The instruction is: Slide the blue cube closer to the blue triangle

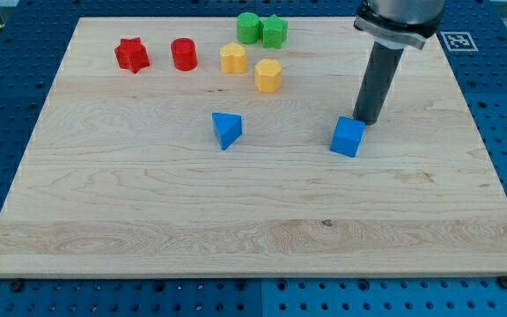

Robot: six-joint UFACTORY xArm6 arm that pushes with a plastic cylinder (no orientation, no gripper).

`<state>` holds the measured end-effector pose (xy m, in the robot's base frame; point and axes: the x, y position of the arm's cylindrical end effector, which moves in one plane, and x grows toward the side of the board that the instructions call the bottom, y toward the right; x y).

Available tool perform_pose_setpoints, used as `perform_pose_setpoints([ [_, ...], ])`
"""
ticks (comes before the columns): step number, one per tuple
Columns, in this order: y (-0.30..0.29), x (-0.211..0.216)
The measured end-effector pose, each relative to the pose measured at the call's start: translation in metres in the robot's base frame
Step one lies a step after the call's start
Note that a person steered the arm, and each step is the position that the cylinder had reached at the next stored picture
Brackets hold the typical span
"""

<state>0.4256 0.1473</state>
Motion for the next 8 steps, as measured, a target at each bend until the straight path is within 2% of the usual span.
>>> perform_pose_setpoints([
  [1,0.0,0.031],
  [4,-0.002,0.055],
  [5,-0.018,0.072],
  [7,-0.062,0.066],
  [8,-0.083,0.05],
])
